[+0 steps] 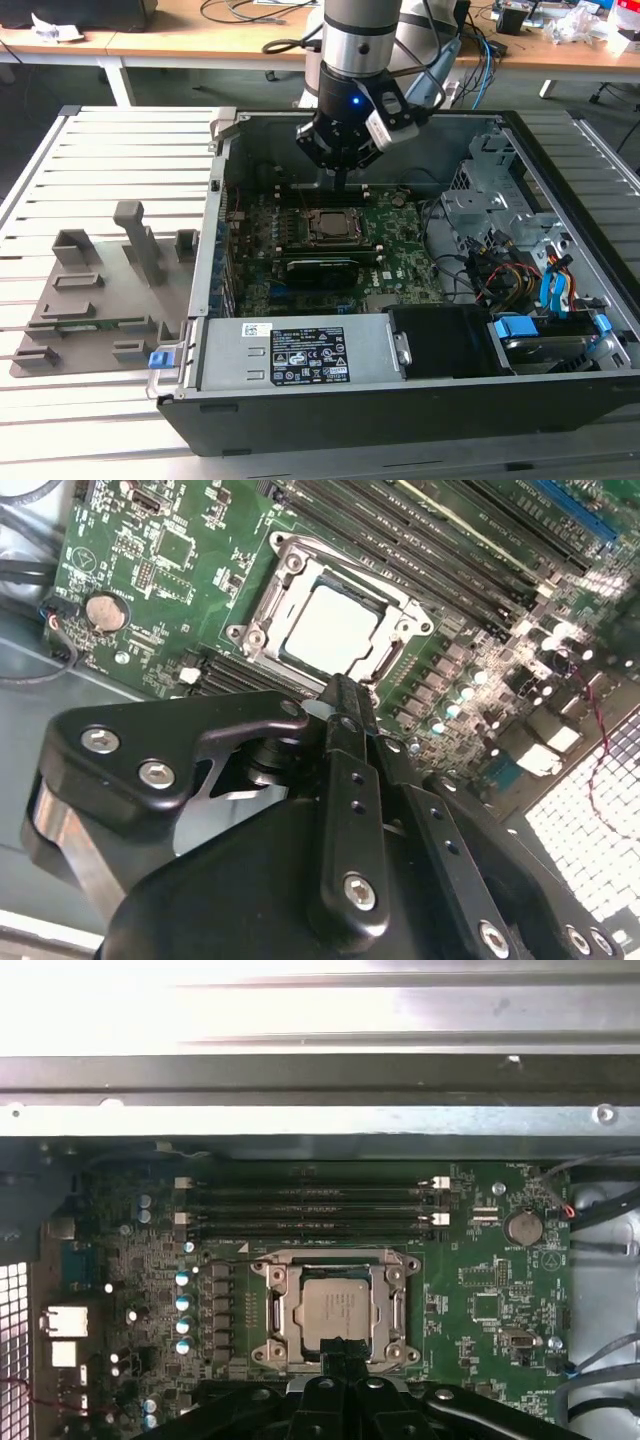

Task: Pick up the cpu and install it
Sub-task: 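Install the first cpu locking lever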

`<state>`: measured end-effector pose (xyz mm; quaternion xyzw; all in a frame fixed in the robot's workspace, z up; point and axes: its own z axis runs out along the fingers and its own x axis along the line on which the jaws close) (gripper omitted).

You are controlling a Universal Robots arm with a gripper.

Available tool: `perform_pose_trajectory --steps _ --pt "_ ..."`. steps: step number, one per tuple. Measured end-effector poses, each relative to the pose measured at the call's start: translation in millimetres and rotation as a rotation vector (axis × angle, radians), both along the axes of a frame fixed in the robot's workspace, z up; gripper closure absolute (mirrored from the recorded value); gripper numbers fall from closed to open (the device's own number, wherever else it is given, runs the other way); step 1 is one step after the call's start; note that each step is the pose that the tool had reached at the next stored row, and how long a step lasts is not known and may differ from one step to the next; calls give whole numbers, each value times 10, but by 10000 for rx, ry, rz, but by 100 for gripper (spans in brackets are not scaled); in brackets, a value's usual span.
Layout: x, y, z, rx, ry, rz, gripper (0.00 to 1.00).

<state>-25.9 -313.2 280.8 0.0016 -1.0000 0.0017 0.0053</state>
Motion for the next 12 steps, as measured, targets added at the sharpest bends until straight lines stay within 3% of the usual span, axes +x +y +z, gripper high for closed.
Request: perform_pose_trajectory --steps 3,5,12 --pt "0 0 0 0 0 369 89" --pt "0 0 0 0 -1 957 89" --pt "0 0 0 0 0 1028 89"
